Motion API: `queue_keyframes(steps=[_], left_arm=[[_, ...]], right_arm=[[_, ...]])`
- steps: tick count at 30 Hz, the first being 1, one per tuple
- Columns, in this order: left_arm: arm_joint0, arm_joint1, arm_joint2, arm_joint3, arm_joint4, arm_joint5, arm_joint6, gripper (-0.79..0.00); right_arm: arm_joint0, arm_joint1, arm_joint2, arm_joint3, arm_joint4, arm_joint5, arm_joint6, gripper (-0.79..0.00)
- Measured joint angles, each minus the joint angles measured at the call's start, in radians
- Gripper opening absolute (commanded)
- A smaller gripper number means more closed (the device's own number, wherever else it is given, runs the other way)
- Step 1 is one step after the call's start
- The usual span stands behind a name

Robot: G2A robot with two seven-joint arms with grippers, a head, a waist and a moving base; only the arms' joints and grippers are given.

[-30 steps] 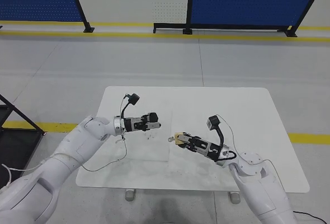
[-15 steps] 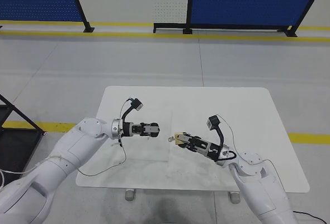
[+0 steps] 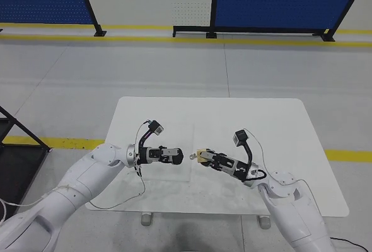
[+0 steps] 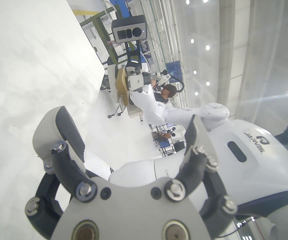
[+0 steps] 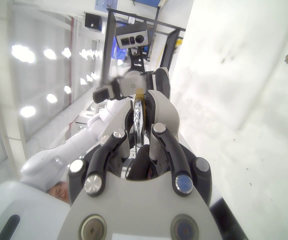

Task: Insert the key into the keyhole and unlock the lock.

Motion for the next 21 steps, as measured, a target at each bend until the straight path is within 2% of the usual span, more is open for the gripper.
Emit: queue_keyframes(steps=[11,15,21], left_arm=[[0.008,-0.001,-0.003,-0.009,0.003,0.013,0.019,0.000],[0.024,-0.005,-0.016,-0.019,0.017,0.033,0.037,0.000],[0.034,-0.015,-0.033,-0.008,0.021,0.016,0.025,0.000]], right_arm=[[-0.002,0.000,0.000,-0.002,-0.006,0.000,-0.007,-0.785],[-0.015,0.001,-0.003,-0.018,-0.070,-0.005,-0.078,-0.785],[-0.030,0.003,0.003,-0.033,-0.110,0.002,-0.149,-0.785]])
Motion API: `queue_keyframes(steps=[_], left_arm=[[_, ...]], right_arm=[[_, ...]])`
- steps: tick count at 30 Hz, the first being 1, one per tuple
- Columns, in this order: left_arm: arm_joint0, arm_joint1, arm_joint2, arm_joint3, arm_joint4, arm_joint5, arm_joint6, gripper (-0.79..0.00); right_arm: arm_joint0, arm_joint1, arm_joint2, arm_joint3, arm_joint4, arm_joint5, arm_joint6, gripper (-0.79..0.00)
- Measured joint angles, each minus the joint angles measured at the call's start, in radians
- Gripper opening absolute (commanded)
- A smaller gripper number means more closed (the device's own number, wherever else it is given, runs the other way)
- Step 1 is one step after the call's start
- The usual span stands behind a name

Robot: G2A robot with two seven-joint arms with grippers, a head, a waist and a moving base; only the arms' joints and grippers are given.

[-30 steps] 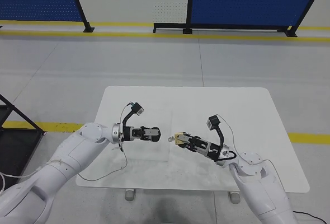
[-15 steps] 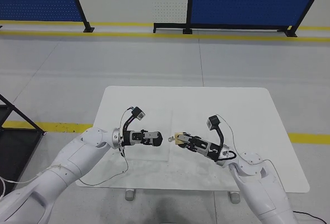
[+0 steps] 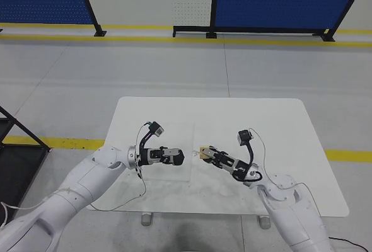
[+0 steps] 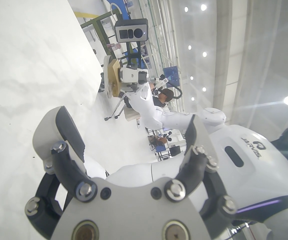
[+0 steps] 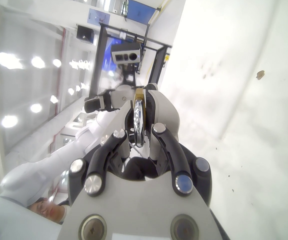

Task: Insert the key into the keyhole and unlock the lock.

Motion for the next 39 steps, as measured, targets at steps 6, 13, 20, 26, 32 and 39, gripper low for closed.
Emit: queue_keyframes(steps=[6,13,20,26,32,39], left_arm=[[-0.006,-0.019,0.002,0.016,0.016,-0.013,-0.011,0.000],[-0.045,-0.054,0.019,0.056,0.009,-0.009,-0.033,0.000],[-0.082,-0.091,0.043,0.097,0.055,-0.036,-0.005,-0.286],[-0.100,-0.112,0.050,0.137,0.068,-0.043,0.001,-0.483],[-0.106,-0.125,0.050,0.158,0.078,-0.037,-0.005,-0.539],[-0.105,-0.134,0.044,0.162,0.090,-0.030,-0.011,-0.591]], right_arm=[[-0.009,0.001,0.005,-0.014,0.020,0.016,-0.013,-0.785],[-0.007,0.002,0.005,-0.016,0.042,0.026,0.004,-0.785],[-0.007,0.002,0.005,-0.016,0.041,0.026,0.004,-0.785],[-0.007,0.002,0.005,-0.016,0.041,0.026,0.004,-0.785],[-0.007,0.002,0.005,-0.016,0.041,0.026,0.004,-0.785],[-0.007,0.002,0.005,-0.016,0.041,0.026,0.004,-0.785]])
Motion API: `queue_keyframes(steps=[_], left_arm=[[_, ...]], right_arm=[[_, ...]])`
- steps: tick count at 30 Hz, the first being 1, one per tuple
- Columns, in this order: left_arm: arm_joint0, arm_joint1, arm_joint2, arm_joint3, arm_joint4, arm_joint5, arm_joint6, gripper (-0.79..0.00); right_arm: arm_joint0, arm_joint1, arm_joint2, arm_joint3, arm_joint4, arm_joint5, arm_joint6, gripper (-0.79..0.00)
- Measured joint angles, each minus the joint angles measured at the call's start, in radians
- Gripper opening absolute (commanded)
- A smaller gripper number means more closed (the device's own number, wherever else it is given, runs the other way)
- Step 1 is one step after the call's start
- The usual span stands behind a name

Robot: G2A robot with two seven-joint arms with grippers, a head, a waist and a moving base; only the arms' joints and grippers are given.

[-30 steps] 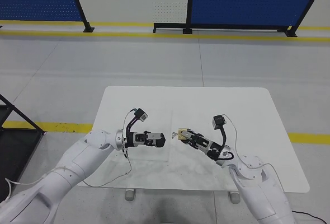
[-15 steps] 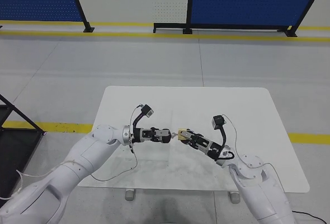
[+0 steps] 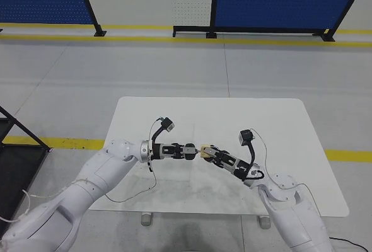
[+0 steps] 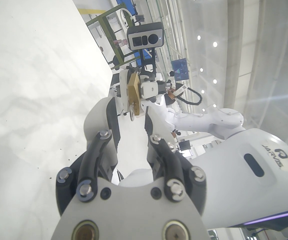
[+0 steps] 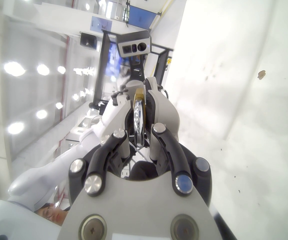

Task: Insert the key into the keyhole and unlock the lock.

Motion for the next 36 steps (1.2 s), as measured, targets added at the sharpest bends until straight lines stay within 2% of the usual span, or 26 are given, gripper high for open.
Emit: queue_keyframes(steps=[4,14,17,19,36], left_arm=[[0.006,-0.002,-0.007,-0.006,0.002,0.004,-0.004,-0.597],[0.020,-0.002,-0.035,-0.010,0.009,0.007,-0.007,-0.696],[0.022,-0.004,-0.039,-0.010,0.011,0.012,-0.012,-0.730],[0.024,-0.006,-0.042,-0.009,0.011,0.014,-0.014,-0.785],[0.026,-0.026,-0.055,0.010,0.007,0.040,-0.040,-0.785]], right_arm=[[0.000,0.000,0.000,0.000,0.000,0.000,0.000,-0.785],[0.000,0.000,0.000,0.000,0.000,0.000,0.000,-0.785],[0.000,0.000,0.000,0.000,0.000,0.000,0.000,-0.785],[0.000,0.000,0.000,0.000,0.000,0.000,0.000,-0.785],[0.000,0.000,0.000,0.000,0.000,0.000,0.000,-0.785]])
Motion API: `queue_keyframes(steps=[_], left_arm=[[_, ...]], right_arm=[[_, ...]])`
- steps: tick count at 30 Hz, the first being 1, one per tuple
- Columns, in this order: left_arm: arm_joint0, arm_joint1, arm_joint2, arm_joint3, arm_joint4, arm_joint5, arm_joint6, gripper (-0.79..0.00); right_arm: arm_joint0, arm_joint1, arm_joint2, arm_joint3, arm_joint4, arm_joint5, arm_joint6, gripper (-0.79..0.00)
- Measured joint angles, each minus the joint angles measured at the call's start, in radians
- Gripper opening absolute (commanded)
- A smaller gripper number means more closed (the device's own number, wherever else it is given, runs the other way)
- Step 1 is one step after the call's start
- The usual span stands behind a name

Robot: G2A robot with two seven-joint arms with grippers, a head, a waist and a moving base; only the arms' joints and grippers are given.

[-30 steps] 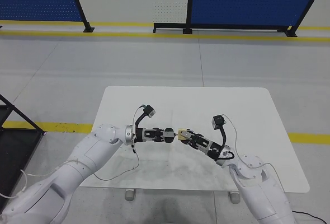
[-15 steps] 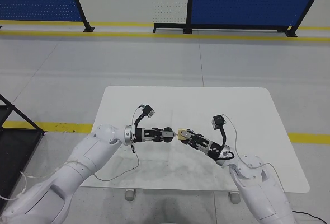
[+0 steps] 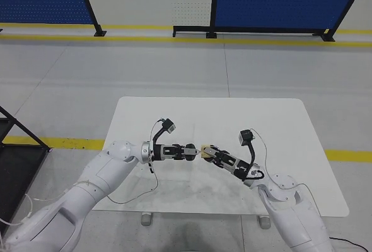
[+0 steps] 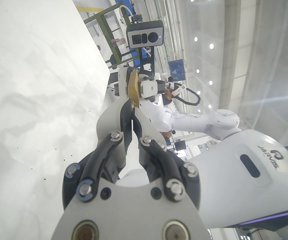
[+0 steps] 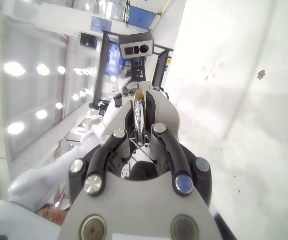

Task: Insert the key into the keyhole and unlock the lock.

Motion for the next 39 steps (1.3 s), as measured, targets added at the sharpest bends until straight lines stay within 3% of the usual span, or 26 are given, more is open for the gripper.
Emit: queue_keyframes(steps=[19,39], left_arm=[[-0.003,-0.022,-0.016,0.005,0.038,-0.013,0.013,-0.785],[0.017,-0.008,-0.017,-0.034,0.221,-0.166,0.166,-0.785]], right_arm=[[0.000,0.000,0.000,0.000,0.000,0.000,0.000,-0.785],[0.000,0.000,0.000,0.000,0.000,0.000,0.000,-0.785]])
